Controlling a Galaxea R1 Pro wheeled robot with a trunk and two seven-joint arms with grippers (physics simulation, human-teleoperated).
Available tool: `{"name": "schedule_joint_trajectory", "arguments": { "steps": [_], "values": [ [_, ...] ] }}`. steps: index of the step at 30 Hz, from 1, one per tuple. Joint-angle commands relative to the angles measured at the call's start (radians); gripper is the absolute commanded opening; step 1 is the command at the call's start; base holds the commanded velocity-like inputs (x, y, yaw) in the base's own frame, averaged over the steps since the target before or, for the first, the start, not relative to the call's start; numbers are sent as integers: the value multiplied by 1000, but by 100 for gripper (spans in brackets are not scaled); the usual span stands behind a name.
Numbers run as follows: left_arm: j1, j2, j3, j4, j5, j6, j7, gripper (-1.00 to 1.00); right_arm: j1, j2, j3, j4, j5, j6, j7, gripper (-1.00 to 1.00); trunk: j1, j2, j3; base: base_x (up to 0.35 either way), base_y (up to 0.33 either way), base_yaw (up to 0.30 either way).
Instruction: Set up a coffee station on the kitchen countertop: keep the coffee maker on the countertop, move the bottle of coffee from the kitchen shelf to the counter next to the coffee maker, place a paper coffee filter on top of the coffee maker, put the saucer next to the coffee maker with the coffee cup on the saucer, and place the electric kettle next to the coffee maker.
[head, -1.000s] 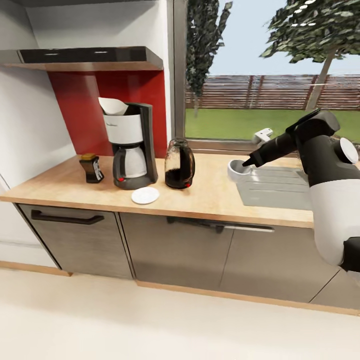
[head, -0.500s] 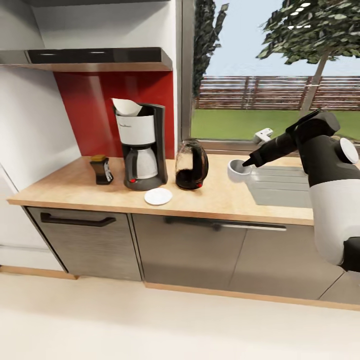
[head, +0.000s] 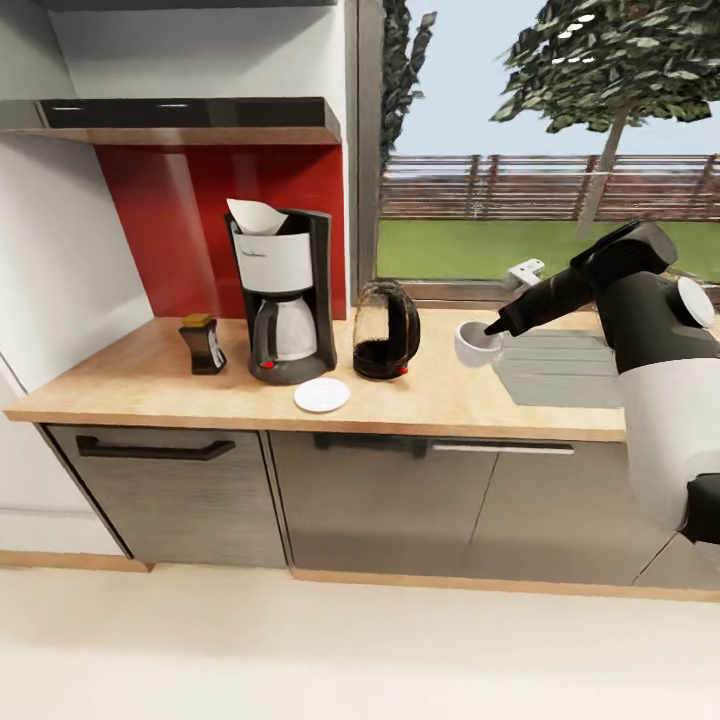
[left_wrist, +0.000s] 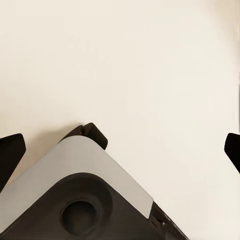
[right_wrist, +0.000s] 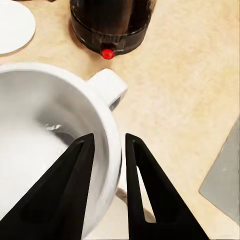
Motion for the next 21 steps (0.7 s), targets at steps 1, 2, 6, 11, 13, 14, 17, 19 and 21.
{"name": "schedule_joint_trajectory", "arguments": {
  "steps": [1,2,6,11,13,14,17,19,21],
  "values": [
    [1,0,3,-1,5,1,-5,100,-1,0,2,2,10,11,11,-100,0,0,0,0,11,-246],
    [1,0,4,-1,5,1,-5,100,-1,1,2,4,10,12,11,-100,0,0,0,0,65,-187],
    [1,0,3,-1,5,2,-5,100,-1,1,2,7,10,12,11,-100,0,0,1,0,180,-96],
    [1,0,4,-1,5,2,-5,100,-1,2,2,8,10,12,11,-100,0,0,2,0,275,-27],
    [1,0,3,-1,5,2,-5,100,-1,2,2,8,10,11,11,-100,0,0,2,0,288,-113],
    [1,0,3,-1,5,2,-5,100,-1,2,2,9,10,11,11,-100,0,0,3,0,235,-164],
    [1,0,4,0,5,0,-5,100,-1,2,2,11,10,12,11,-100,0,0,6,0,74,-207],
    [1,0,4,0,5,0,-5,100,-1,2,2,11,10,12,11,-100,0,0,8,0,19,-222],
    [1,0,4,0,5,0,-5,100,-1,2,2,12,10,12,11,-100,0,0,10,0,59,-223]
  ]
}}
